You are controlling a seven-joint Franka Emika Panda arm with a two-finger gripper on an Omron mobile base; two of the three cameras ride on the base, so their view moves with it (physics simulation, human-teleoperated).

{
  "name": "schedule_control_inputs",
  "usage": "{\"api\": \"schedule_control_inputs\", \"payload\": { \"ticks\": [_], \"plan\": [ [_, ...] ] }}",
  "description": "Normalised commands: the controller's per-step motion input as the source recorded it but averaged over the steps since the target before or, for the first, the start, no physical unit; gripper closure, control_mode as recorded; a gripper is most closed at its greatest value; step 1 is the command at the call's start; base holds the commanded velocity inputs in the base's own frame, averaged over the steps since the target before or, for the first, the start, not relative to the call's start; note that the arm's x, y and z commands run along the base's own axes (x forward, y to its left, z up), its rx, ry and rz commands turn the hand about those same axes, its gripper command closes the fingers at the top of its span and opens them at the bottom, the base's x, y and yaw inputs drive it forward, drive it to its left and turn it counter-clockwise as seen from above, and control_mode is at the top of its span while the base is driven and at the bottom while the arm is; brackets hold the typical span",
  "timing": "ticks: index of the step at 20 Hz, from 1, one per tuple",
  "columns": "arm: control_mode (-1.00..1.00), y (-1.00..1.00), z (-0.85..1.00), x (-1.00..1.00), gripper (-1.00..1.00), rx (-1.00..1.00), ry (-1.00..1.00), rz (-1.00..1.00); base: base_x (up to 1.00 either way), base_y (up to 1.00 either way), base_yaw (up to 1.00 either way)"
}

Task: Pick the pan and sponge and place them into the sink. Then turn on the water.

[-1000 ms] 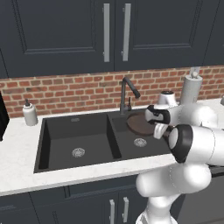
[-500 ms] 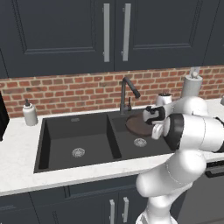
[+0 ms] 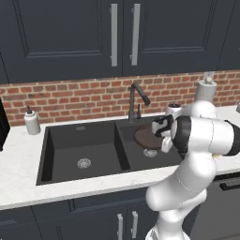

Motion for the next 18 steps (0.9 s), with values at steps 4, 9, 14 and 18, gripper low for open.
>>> {"api": "schedule_control_inputs", "payload": {
  "ticks": [4, 9, 14, 18],
  "plan": [
    [-1.00, 0.00, -0.35, 0.21, 1.00, 0.00, 0.00, 0.00, 0.00, 0.00, 0.00],
    [-1.00, 0.00, -0.38, 0.19, 1.00, 0.00, 0.00, 0.00, 0.00, 0.00, 0.00],
    [-1.00, 0.00, -0.32, 0.22, 1.00, 0.00, 0.00, 0.00, 0.00, 0.00, 0.00],
    [-1.00, 0.00, -0.35, 0.25, 1.00, 0.01, -0.02, 0.00, 0.00, 0.00, 0.00]
  ]
}}
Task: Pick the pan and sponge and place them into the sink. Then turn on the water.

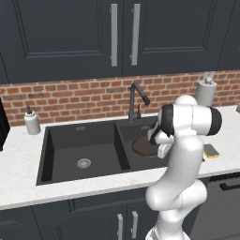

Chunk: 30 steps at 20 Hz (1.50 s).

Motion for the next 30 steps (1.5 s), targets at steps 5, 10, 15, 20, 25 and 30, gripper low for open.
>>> {"api": "schedule_control_inputs", "payload": {
  "ticks": [5, 10, 15, 20, 25, 30],
  "plan": [
    [-1.00, 0.00, -0.36, 0.20, 1.00, 0.02, -0.04, 0.00, 0.00, 0.00, 0.00],
    [-1.00, 0.00, -0.29, 0.25, 1.00, 0.00, 0.00, 0.00, 0.00, 0.00, 0.00],
    [-1.00, 0.00, -0.31, 0.26, 1.00, 0.00, 0.00, 0.00, 0.00, 0.00, 0.00],
    [-1.00, 0.00, -0.30, 0.19, 1.00, 0.01, 0.00, 0.00, 0.00, 0.00, 0.00],
    [-1.00, 0.00, -0.29, 0.14, 1.00, 0.02, 0.00, 0.00, 0.00, 0.00, 0.00],
    [-1.00, 0.00, -0.16, 0.04, 1.00, 0.00, 0.00, 0.00, 0.00, 0.00, 0.00]
  ]
}}
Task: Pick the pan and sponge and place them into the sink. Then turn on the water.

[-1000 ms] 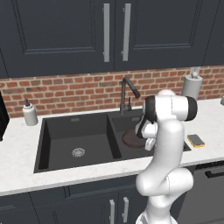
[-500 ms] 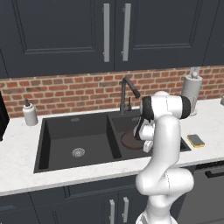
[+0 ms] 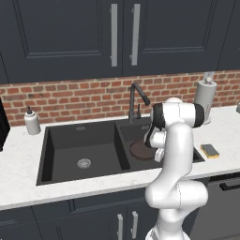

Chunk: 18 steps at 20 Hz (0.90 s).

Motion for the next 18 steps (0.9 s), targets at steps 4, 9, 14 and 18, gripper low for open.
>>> {"api": "schedule_control_inputs", "payload": {
  "ticks": [4, 9, 14, 18],
  "plan": [
    [-1.00, 0.00, 0.00, 0.00, -1.00, 0.00, 0.00, 0.01, 0.00, 0.00, 0.00],
    [-1.00, 0.00, 0.04, -0.10, -1.00, 0.00, 0.00, 0.00, 0.00, 0.00, 0.00],
    [-1.00, 0.00, 0.37, -0.18, -1.00, 0.00, -0.01, 0.00, 0.00, 0.00, 0.00],
    [-1.00, 0.00, 0.62, -0.17, -1.00, 0.00, 0.00, 0.00, 0.00, 0.00, 0.00]
  ]
}}
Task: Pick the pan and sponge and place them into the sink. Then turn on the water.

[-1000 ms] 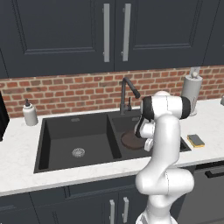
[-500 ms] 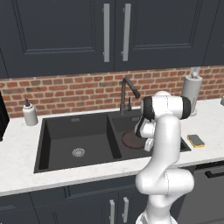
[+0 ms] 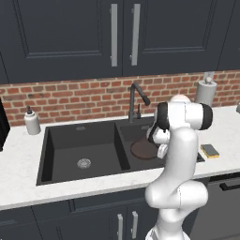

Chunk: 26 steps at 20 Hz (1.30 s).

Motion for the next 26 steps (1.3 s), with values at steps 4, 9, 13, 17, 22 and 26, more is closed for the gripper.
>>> {"api": "schedule_control_inputs", "payload": {
  "ticks": [4, 9, 13, 17, 22, 26],
  "plan": [
    [-1.00, 0.00, 0.91, -0.24, -1.00, 0.00, 0.00, 0.00, 0.00, 0.00, 0.00],
    [-1.00, 0.00, 1.00, -0.36, -1.00, 0.00, -0.01, -0.03, 0.00, 0.00, 0.00],
    [-1.00, 0.00, 1.00, -0.42, -1.00, 0.00, -0.03, -0.06, 0.00, 0.00, 0.00],
    [-1.00, 0.00, 0.84, -0.37, -1.00, 0.00, 0.00, -0.07, 0.00, 0.00, 0.00],
    [-1.00, 0.00, 0.12, -0.06, -1.00, -0.01, 0.00, -0.01, 0.00, 0.00, 0.00],
    [-1.00, 0.00, 0.00, 0.00, -1.00, 0.00, 0.00, 0.00, 0.00, 0.00, 0.00]
  ]
}}
